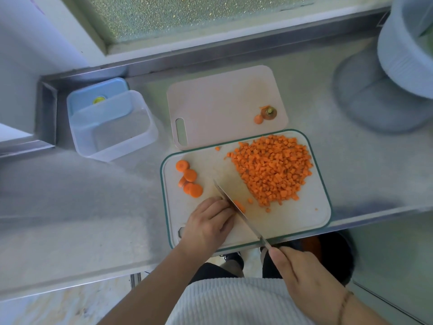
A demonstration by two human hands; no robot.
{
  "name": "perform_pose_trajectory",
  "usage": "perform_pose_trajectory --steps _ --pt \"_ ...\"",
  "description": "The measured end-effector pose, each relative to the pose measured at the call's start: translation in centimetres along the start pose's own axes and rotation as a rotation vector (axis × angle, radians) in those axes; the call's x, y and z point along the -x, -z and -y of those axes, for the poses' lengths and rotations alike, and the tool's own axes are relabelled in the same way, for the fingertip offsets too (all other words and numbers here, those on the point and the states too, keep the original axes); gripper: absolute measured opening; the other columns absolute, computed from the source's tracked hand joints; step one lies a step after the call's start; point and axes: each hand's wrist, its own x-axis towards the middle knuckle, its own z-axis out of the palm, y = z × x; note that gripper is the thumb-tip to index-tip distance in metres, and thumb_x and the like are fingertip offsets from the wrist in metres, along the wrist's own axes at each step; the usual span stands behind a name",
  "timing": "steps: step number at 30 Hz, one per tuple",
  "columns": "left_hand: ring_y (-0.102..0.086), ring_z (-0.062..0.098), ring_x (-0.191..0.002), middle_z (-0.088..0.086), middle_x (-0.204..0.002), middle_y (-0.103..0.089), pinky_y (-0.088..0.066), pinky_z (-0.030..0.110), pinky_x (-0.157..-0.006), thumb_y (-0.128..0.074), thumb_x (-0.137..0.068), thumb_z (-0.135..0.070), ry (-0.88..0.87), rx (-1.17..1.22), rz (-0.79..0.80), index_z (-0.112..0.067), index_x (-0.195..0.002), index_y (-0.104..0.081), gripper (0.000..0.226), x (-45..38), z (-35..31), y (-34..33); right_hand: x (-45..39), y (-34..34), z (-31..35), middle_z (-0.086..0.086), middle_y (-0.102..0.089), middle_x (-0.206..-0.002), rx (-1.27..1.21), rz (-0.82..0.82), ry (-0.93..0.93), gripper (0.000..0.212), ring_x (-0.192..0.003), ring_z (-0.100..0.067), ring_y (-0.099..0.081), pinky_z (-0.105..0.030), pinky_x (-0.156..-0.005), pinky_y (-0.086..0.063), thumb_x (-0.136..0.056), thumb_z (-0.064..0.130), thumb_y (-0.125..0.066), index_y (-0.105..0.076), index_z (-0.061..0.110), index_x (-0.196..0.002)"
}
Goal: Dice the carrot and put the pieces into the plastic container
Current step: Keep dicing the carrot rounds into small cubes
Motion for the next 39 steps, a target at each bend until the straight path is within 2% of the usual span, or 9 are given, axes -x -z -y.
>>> perform_pose_trajectory --steps 3,8,11,14,20,29,32,35,39 --pt "-0.069 0.027 -0.094 0.007 -0.101 -0.074 -0.057 0.038 -0.086 -0.07 -0.093 -0.01 -0.006 0.003 0.003 -0.003 -0.092 -0.078 0.01 -0.1 -0.1 0.0 -1.1 -0.4 0.3 0.002 -0.069 -0.083 -0.005 -0.005 0.023 0.09 -0.084 -0.012 -0.063 -0.035 -0.083 -0.049 -0.075 0.086 0.001 -0.062 0.025 -0.09" --pt "-0.069 0.029 -0.096 0.009 -0.104 -0.072 -0.057 0.038 -0.087 -0.071 -0.091 -0.004 -0.018 -0.003 0.049 -0.002 -0.096 -0.077 0.008 0.1 0.1 0.4 -2.9 -0.4 1.6 -0.005 -0.059 -0.064 -0.012 -0.055 0.073 0.075 -0.064 -0.016 -0.056 -0.041 -0.069 -0.048 -0.083 0.078 -0.007 -0.053 0.02 -0.071" --pt "-0.068 0.029 -0.095 0.009 -0.103 -0.071 -0.056 0.037 -0.087 -0.07 -0.092 -0.004 -0.038 -0.019 0.075 -0.002 -0.095 -0.076 0.008 -0.1 0.3 0.7 -1.3 0.1 1.0 0.003 -0.063 -0.07 -0.042 -0.065 0.072 0.069 -0.072 -0.012 -0.06 -0.036 -0.074 -0.049 -0.084 0.077 -0.012 -0.058 0.026 -0.076" --pt "-0.067 0.028 -0.094 0.009 -0.099 -0.071 -0.056 0.036 -0.085 -0.069 -0.092 -0.005 -0.049 -0.022 0.061 -0.001 -0.092 -0.075 0.007 -0.3 0.2 0.8 0.0 0.1 0.3 -0.001 -0.068 -0.079 -0.027 0.014 0.021 0.075 -0.079 -0.012 -0.063 -0.036 -0.08 -0.049 -0.083 0.076 -0.011 -0.063 0.023 -0.086" --pt "-0.068 0.027 -0.096 0.009 -0.102 -0.072 -0.057 0.035 -0.086 -0.068 -0.094 -0.007 -0.066 -0.006 0.074 -0.002 -0.097 -0.076 0.01 -0.3 0.5 1.0 -2.4 -0.7 1.6 0.001 -0.058 -0.066 0.014 -0.037 0.06 0.081 -0.068 -0.012 -0.056 -0.031 -0.07 -0.046 -0.074 0.085 0.003 -0.053 0.026 -0.074" --pt "-0.064 0.023 -0.091 0.008 -0.095 -0.071 -0.054 0.032 -0.085 -0.063 -0.094 -0.006 -0.052 -0.033 0.061 -0.003 -0.09 -0.076 0.014 -0.6 0.3 1.0 0.4 -0.2 0.8 -0.005 -0.063 -0.07 -0.037 0.022 -0.039 0.07 -0.072 -0.014 -0.059 -0.034 -0.074 -0.047 -0.083 0.073 -0.011 -0.06 0.023 -0.078" --pt "-0.065 0.024 -0.091 0.008 -0.097 -0.072 -0.055 0.032 -0.084 -0.07 -0.088 0.003 -0.04 -0.015 0.076 -0.003 -0.091 -0.076 0.009 -0.5 0.5 1.0 -1.2 -0.5 1.7 0.004 -0.063 -0.073 -0.08 0.014 -0.008 0.063 -0.076 -0.009 -0.06 -0.034 -0.08 -0.049 -0.087 0.069 -0.015 -0.059 0.024 -0.077" --pt "-0.065 0.024 -0.089 0.008 -0.096 -0.071 -0.056 0.032 -0.083 -0.072 -0.085 0.005 -0.027 -0.008 0.085 -0.003 -0.091 -0.074 0.011 -0.8 0.6 1.4 -2.3 -0.4 2.0 0.004 -0.053 -0.059 -0.08 -0.012 0.026 0.062 -0.062 -0.01 -0.053 -0.037 -0.071 -0.048 -0.088 0.07 -0.015 -0.049 0.023 -0.065" --pt "-0.066 0.026 -0.082 0.007 -0.085 -0.07 -0.055 0.033 -0.074 -0.07 -0.085 0.008 -0.06 -0.034 0.096 -0.004 -0.086 -0.071 0.012 -1.3 0.5 1.9 -0.8 0.2 1.8 0.005 -0.061 -0.068 -0.073 -0.025 0.036 0.06 -0.071 -0.012 -0.059 -0.034 -0.076 -0.049 -0.092 0.066 -0.018 -0.055 0.023 -0.07"
